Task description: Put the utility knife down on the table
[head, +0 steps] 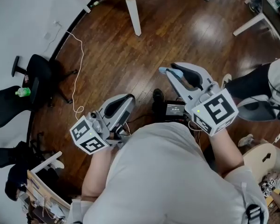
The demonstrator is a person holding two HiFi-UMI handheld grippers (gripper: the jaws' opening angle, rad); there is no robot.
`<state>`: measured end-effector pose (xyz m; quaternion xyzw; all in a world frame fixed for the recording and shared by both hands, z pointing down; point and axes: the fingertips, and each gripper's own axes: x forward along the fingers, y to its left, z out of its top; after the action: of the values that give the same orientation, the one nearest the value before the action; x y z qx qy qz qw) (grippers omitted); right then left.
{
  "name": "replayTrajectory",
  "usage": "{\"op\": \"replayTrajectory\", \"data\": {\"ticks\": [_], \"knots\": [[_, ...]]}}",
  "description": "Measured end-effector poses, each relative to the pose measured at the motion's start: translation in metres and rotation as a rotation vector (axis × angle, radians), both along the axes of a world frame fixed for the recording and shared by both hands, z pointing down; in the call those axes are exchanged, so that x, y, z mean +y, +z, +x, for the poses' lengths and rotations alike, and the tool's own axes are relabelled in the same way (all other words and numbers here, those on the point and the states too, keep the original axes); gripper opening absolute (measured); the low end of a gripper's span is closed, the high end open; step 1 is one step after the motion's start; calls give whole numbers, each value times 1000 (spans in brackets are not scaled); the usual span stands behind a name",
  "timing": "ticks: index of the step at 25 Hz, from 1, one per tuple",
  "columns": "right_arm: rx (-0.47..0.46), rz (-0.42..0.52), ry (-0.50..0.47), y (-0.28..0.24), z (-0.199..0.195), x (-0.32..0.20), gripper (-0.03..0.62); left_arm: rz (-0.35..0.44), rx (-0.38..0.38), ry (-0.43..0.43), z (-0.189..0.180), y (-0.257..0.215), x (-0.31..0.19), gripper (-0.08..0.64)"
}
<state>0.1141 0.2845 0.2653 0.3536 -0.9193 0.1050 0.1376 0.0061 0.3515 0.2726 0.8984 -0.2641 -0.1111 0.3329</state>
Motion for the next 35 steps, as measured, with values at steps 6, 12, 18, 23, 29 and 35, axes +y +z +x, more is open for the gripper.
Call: {"op": "replayTrajectory", "data": {"ticks": [6, 12, 18, 23, 29, 35], "knots": [[-9, -11, -29, 7, 24, -62, 74, -3, -6, -15, 29, 1, -60, 3], [-4, -8, -39, 7, 24, -93, 74, 3, -12, -19, 29, -2, -93, 3], [-4, -37, -58, 19, 21, -118, 74, -16, -14, -33, 30, 8, -120, 3], [20, -38, -55, 11, 20, -146, 74, 8, 3, -12, 31, -2, -154, 3], [46, -22, -10, 16, -15, -195, 74, 11, 25, 40, -4, 4, -209, 3], [58, -31, 67, 10, -56, -253, 74, 0, 37, 99, -52, 1, -275, 3]]}}
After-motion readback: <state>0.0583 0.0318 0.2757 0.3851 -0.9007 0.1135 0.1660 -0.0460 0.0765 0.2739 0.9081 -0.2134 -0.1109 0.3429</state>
